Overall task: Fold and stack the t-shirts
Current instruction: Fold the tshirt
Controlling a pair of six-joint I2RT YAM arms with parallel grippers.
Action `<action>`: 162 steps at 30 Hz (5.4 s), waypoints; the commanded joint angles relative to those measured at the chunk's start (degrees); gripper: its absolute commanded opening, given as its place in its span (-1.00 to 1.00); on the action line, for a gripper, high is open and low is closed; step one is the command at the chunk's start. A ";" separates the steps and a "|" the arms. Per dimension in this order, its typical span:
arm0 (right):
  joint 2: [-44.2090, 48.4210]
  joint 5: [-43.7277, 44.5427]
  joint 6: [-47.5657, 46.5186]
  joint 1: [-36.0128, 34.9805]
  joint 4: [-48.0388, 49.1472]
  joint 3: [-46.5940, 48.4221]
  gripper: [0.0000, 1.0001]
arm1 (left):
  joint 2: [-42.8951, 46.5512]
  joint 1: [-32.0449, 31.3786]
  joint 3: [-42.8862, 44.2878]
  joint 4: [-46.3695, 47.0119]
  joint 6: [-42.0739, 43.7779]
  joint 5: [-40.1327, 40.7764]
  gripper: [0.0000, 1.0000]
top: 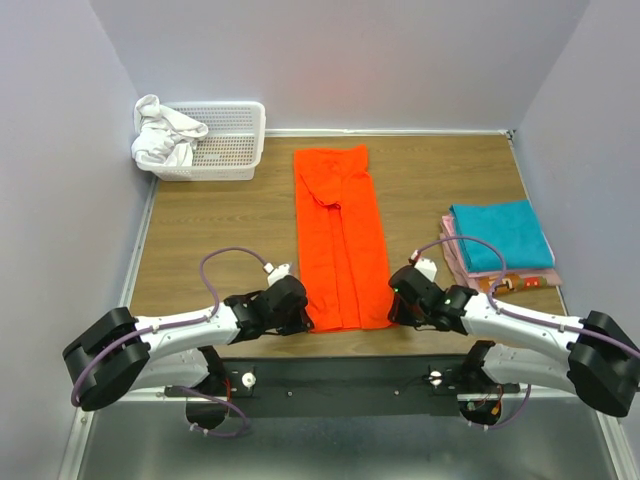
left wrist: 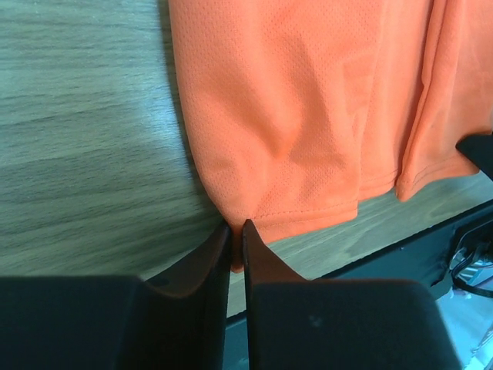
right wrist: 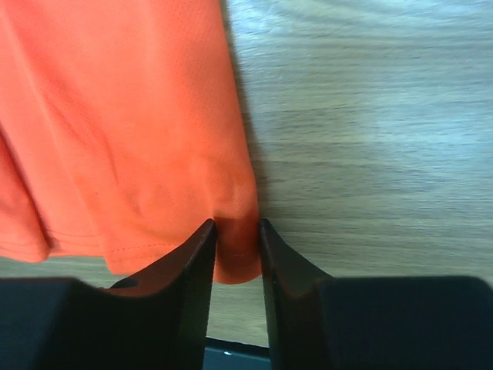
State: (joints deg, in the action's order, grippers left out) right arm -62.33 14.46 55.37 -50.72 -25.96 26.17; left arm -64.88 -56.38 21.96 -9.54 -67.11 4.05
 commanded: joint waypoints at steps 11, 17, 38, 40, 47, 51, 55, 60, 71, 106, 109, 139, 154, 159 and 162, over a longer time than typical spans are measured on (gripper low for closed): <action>0.01 -10.77 -2.02 0.18 2.93 -0.07 -0.97 | 1.42 -1.71 0.46 -3.64 -0.38 1.13 -1.00; 3.17 -7.87 -2.02 0.18 1.96 1.33 -0.99 | 5.28 -1.80 2.04 -6.28 -0.74 3.15 -1.00; -3.40 11.38 -6.42 0.18 1.43 16.79 -0.99 | -0.59 5.04 18.82 -4.35 10.15 14.58 -1.00; -4.90 13.74 -6.86 0.36 1.35 18.55 -0.99 | -1.56 6.54 20.84 -4.61 12.00 14.49 -1.00; -10.18 16.83 -10.02 2.99 1.70 25.94 -0.99 | -5.07 13.30 24.36 -2.68 17.89 11.68 -1.00; -13.34 15.43 -12.21 5.45 2.31 29.80 -0.99 | -6.92 15.68 27.43 -2.15 20.70 10.98 -1.00; -15.81 14.64 -13.36 7.47 3.10 32.88 -0.99 | -9.38 17.88 30.25 -2.15 22.64 10.36 -1.00; -18.88 12.09 -15.29 11.42 4.16 36.66 -0.99 | -13.42 20.87 33.76 -2.32 25.18 8.69 -1.00; -28.72 4.79 -18.90 16.62 5.47 44.66 -0.99 | -21.68 24.91 40.62 -2.76 28.53 6.76 -1.00; -56.41 -5.49 -21.36 26.02 6.09 64.70 -0.97 | -46.38 32.12 56.53 -2.68 31.69 2.89 -1.00; -57.90 -6.02 -21.19 26.37 6.09 65.67 -0.93 | -47.61 32.21 57.32 -2.68 31.69 2.63 -0.87; -49.46 -37.04 -25.05 25.06 13.47 56.88 1.00 | -28.54 28.43 38.52 6.55 30.46 -3.78 0.97; -66.86 -48.21 -17.85 24.09 17.61 72.17 1.00 | -34.52 26.85 33.94 15.52 30.28 -11.87 0.97; -69.59 -46.46 -16.36 24.09 17.69 76.48 1.00 | -37.42 26.32 34.91 14.73 30.72 -10.39 0.97; -71.70 -45.31 -15.12 24.18 17.69 78.49 1.00 | -37.95 26.41 35.00 13.94 31.16 -8.80 0.97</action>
State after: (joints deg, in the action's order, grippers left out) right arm -130.93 -31.16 38.02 -26.20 -9.45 101.32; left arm -101.75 -29.98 55.83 4.08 -37.06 -5.39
